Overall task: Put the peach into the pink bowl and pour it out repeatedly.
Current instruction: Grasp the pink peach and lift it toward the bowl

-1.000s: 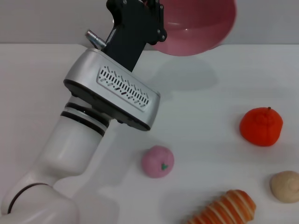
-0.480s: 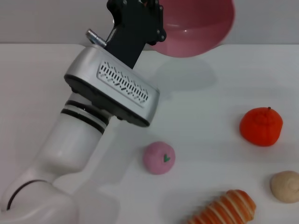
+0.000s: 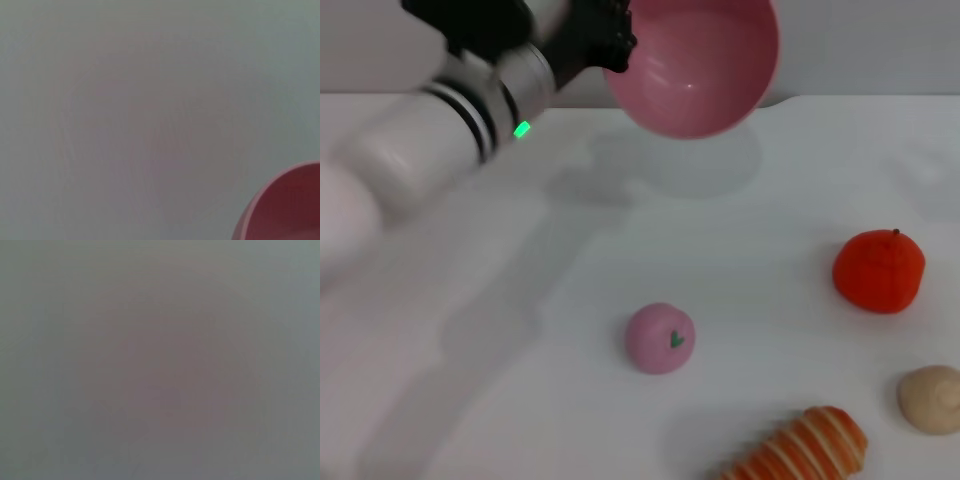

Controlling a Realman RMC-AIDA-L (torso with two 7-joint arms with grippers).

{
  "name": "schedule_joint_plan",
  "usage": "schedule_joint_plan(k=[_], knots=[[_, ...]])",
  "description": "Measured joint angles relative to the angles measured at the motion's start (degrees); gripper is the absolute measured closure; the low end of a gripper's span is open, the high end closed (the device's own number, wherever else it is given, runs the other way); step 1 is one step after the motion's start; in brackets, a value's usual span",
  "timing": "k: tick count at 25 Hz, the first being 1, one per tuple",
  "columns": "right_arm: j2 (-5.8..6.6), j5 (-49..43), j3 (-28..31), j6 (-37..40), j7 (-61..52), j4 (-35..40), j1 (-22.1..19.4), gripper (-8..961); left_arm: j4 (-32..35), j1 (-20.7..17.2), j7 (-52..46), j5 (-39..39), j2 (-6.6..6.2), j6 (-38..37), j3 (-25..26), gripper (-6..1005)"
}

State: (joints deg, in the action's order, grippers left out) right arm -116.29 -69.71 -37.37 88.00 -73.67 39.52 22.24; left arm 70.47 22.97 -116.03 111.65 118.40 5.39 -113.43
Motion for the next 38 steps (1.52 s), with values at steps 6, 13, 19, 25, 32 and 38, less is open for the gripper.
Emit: schedule_joint_plan(k=[6,13,19,25,32,38], knots=[[-0.36,-13.61,-1.79,19.1,-11.64,17.83,2.01,499,-8.46,8.53,-6.15,-4.77,-0.49,-30.35,22.4,926],[-0.88,-35.72,-12.09,21.9,-27.46,27.76,9.92,499,-18.06,16.21,-14.31,6.09,-0.91,-47.52,38.1,925],[-2.41,-51.86,-25.41,7.67,-32.24,16.59,18.46,499,-17.63,16.52,-17.38,9.96,-0.94,-48.64,38.99,925],[-2.5,-52.27,-36.14,-3.74,-34.48,6.78,22.87,499,-17.31,16.74,-21.61,13.47,-1.56,-52.18,41.18,924],[-2.72,-51.88,-43.13,-11.58,-37.87,4.07,23.51,499,-17.27,16.14,-21.61,13.47,-1.27,-53.11,41.22,923],[-3.01,-49.76,-47.2,-16.18,-39.11,1.5,23.66,504,-17.16,16.1,-21.61,13.46,-1.17,-53.5,40.86,922]])
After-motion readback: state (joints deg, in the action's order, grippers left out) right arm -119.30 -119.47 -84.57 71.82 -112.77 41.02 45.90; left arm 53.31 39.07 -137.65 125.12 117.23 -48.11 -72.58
